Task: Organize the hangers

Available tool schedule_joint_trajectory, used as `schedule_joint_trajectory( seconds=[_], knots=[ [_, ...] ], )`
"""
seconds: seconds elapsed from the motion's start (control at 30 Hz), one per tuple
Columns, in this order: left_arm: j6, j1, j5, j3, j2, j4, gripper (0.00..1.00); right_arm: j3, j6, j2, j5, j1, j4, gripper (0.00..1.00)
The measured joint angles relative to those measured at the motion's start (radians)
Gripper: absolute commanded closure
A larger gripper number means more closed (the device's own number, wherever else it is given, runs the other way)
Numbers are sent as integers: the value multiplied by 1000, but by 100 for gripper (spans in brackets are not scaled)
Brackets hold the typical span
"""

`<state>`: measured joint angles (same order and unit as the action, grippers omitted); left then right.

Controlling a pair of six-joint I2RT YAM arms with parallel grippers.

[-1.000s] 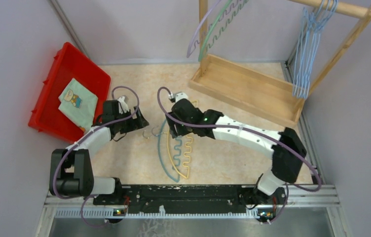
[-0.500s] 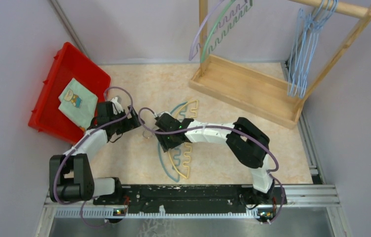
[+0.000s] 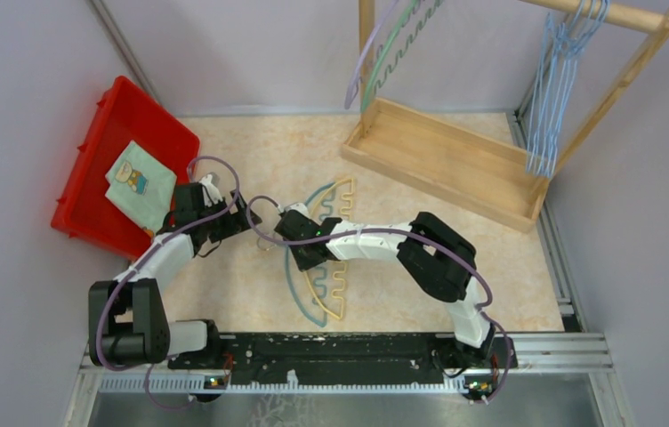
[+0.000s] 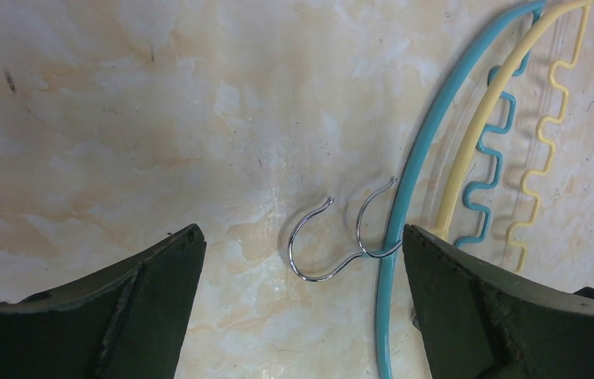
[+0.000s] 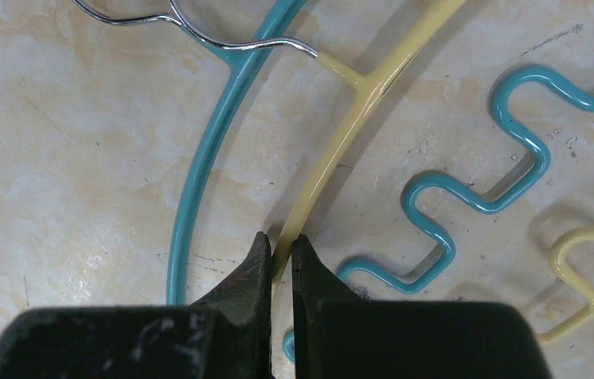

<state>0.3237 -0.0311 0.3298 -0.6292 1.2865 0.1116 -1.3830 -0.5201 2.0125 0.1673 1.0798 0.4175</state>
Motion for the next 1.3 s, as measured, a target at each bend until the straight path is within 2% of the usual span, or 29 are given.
schedule_joint_trajectory(
  seconds=[0.13, 0.27, 0.4, 0.53, 0.7, 0.83, 1.1, 1.3],
  knots=[
    [2, 0, 3, 0, 0, 0, 1, 16, -22, -15, 19, 0, -5, 100],
    [2, 0, 3, 0, -2, 0, 1, 91, -22, -121, 20, -26, 58, 100],
    [3, 0, 5, 1, -11, -1, 0, 155, -59, -351, -56, -140, 77, 100],
    [3, 0, 11, 2, -12, -2, 0, 148, -87, -585, -90, -259, 62, 100],
    [11, 0, 16, 2, -12, -6, 0, 111, -141, -779, -129, -303, 63, 100],
    [16, 0, 23, 2, -12, -8, 0, 79, -181, -845, -117, -323, 111, 100],
    [20, 0, 39, 2, -12, -17, 0, -39, -202, -857, -22, -337, 201, 100],
    [21, 0, 43, 2, -12, -21, 0, -66, -215, -897, 25, -350, 254, 100]
  ],
)
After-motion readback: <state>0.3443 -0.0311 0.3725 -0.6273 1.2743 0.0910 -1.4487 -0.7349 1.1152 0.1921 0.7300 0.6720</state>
